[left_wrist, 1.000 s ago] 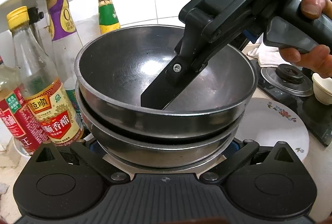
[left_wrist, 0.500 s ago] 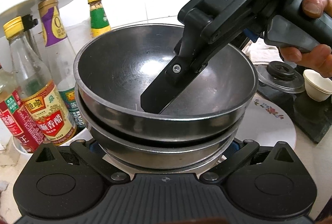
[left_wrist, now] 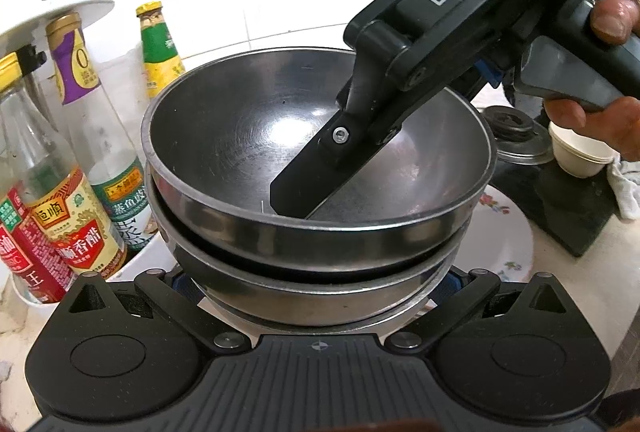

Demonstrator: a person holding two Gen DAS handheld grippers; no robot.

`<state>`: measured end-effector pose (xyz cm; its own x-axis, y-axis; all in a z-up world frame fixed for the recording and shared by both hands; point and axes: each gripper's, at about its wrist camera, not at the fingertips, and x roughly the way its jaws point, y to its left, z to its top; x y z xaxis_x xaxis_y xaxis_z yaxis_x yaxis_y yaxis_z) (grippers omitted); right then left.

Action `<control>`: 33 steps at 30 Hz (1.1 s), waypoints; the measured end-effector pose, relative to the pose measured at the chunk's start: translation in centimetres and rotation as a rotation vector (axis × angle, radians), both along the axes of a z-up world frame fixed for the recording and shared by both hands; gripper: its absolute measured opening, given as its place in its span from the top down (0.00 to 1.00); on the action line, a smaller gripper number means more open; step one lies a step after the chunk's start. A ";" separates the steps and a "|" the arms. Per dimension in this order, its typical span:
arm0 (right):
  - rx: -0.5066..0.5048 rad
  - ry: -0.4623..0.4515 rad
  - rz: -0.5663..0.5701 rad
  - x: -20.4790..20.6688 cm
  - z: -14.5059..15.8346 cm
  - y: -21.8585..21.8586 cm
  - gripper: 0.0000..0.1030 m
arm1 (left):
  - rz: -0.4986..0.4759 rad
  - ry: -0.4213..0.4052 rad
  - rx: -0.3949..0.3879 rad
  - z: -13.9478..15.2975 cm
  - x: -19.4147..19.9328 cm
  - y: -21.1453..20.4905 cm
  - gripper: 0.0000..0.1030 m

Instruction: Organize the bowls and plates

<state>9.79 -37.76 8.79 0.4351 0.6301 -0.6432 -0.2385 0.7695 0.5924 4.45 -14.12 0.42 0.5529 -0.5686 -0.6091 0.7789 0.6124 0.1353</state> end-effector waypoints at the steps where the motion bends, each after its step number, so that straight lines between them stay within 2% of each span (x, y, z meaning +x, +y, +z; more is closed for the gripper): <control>1: 0.001 0.000 -0.007 -0.3 0.0 0.0 0.34 | -0.003 0.003 0.000 0.0 -0.2 0.1 0.00; 10: -0.003 -0.002 -0.086 -4.0 0.5 0.3 0.34 | -0.057 0.004 0.002 0.1 -3.3 0.4 0.00; 18: -0.010 -0.005 -0.163 -7.7 0.8 -0.8 0.34 | -0.124 0.004 0.007 0.2 -5.2 -1.0 0.00; 26: -0.025 0.000 -0.247 -11.0 0.7 -2.7 0.34 | -0.196 0.008 0.014 -0.5 -5.4 -3.5 0.00; 33: -0.029 0.004 -0.318 -12.2 0.3 -4.6 0.34 | -0.215 0.023 0.004 -1.3 -3.6 -5.6 0.00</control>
